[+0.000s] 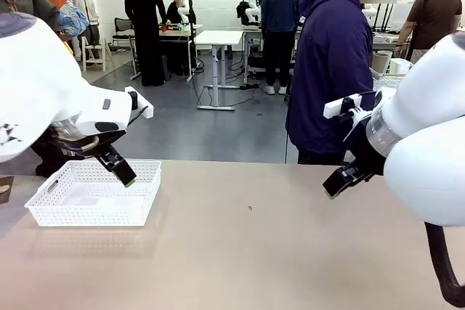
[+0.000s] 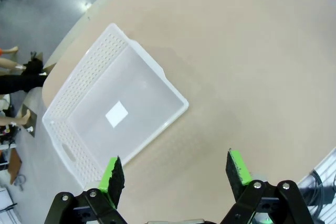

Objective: Clean and organize the cups into the basket.
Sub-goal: Pick up the Organizing basket and move it to the center of the table, then pick up the Reusable plastic cup from the right side of the table and place it inside the Organizing basket.

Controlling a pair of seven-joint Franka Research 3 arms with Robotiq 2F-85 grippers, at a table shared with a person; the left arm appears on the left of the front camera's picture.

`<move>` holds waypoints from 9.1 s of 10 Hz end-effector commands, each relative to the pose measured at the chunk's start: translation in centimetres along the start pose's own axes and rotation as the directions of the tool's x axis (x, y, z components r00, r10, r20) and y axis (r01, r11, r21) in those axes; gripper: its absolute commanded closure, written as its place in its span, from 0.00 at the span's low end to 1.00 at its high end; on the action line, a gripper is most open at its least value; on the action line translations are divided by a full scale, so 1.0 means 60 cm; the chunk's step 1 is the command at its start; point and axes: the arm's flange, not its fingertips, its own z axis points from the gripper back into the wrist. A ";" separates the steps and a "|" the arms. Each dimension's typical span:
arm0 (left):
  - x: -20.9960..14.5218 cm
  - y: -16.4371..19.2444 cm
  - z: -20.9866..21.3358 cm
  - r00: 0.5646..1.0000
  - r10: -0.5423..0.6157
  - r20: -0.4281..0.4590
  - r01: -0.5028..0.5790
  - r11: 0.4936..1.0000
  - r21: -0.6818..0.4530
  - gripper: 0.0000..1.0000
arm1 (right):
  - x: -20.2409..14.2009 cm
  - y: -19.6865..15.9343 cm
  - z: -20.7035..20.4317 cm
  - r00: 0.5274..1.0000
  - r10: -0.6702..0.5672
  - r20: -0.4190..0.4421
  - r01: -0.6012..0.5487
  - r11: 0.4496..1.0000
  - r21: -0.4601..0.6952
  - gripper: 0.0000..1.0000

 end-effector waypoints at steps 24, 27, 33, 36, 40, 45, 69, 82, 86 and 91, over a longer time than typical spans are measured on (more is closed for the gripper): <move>-0.428 0.355 0.141 0.453 0.891 0.021 -0.417 0.232 -0.879 0.00 | -0.462 -0.491 0.216 0.443 -0.896 -0.028 0.526 0.234 0.818 0.00; -0.422 0.375 0.125 0.472 0.881 -0.020 -0.434 0.213 -0.875 0.00 | -0.453 -0.488 0.185 0.477 -0.862 -0.169 0.567 0.155 0.809 0.00; -0.422 0.375 0.125 0.472 0.881 -0.020 -0.434 0.213 -0.875 0.00 | -0.453 -0.488 0.185 0.477 -0.862 -0.169 0.567 0.155 0.809 0.00; -0.422 0.375 0.125 0.472 0.881 -0.020 -0.434 0.213 -0.875 0.00 | -0.453 -0.488 0.185 0.477 -0.862 -0.169 0.567 0.155 0.809 0.00; -0.422 0.375 0.125 0.472 0.881 -0.020 -0.434 0.213 -0.875 0.00 | -0.453 -0.488 0.185 0.477 -0.862 -0.169 0.567 0.155 0.809 0.00; -0.422 0.375 0.125 0.472 0.881 -0.020 -0.434 0.213 -0.875 0.00 | -0.453 -0.488 0.185 0.477 -0.862 -0.169 0.567 0.155 0.809 0.00; -0.422 0.375 0.125 0.472 0.881 -0.020 -0.434 0.213 -0.875 0.00 | -0.453 -0.488 0.185 0.477 -0.862 -0.169 0.567 0.155 0.809 0.00; -0.422 0.375 0.125 0.472 0.881 -0.020 -0.434 0.213 -0.875 0.00 | -0.453 -0.488 0.185 0.477 -0.862 -0.169 0.567 0.155 0.809 0.00; -0.422 0.375 0.125 0.472 0.881 -0.020 -0.434 0.213 -0.875 0.00 | -0.453 -0.488 0.185 0.477 -0.862 -0.169 0.567 0.155 0.809 0.00; -0.422 0.375 0.125 0.472 0.881 -0.020 -0.434 0.213 -0.875 0.00 | -0.453 -0.488 0.185 0.477 -0.862 -0.169 0.567 0.155 0.809 0.00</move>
